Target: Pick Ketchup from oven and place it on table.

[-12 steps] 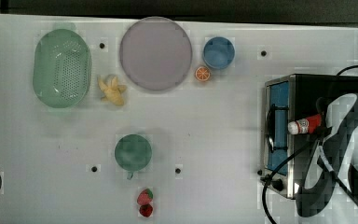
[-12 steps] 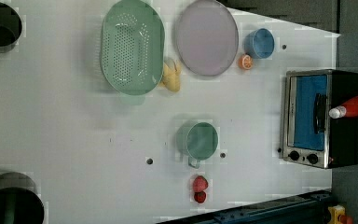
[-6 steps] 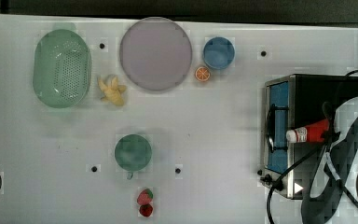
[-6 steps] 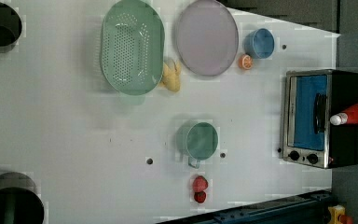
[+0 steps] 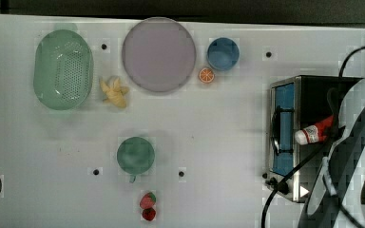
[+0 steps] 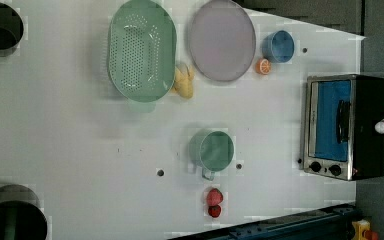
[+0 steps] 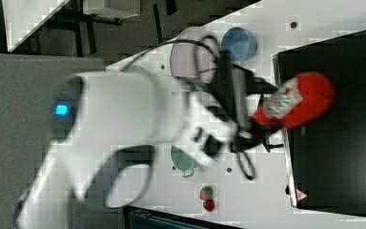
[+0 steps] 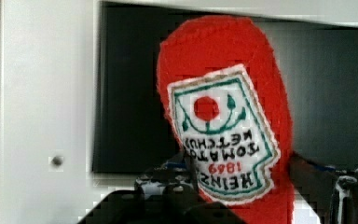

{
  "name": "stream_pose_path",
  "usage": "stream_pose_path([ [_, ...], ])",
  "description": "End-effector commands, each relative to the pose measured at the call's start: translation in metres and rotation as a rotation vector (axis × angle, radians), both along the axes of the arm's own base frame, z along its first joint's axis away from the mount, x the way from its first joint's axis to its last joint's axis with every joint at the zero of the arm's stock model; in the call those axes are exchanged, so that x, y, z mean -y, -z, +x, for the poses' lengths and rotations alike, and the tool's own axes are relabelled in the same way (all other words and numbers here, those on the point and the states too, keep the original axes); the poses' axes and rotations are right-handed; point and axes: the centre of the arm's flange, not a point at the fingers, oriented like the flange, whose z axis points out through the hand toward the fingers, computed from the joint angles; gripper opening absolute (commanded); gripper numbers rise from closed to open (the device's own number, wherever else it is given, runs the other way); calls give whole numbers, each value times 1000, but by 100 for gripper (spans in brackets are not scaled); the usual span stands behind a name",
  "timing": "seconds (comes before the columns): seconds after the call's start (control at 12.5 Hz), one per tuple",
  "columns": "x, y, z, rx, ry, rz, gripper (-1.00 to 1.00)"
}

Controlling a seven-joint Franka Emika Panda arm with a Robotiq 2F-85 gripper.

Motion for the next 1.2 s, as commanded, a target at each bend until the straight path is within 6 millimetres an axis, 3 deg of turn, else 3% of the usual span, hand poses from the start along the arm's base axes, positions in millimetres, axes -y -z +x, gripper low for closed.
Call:
stream_pose_path([
  [0.08,-85,-79,26,74,-131,21,27],
  [0.48,-220,-80,48,-38,-359,143,27],
  [0.64,-272,-69,58,-66,-452,163,27],
  [0.8,-313,-49,63,-92,-521,179,27],
  [0.96,-338,-18,63,-114,-556,189,27],
  [1.2,-346,47,57,-123,-560,190,27],
])
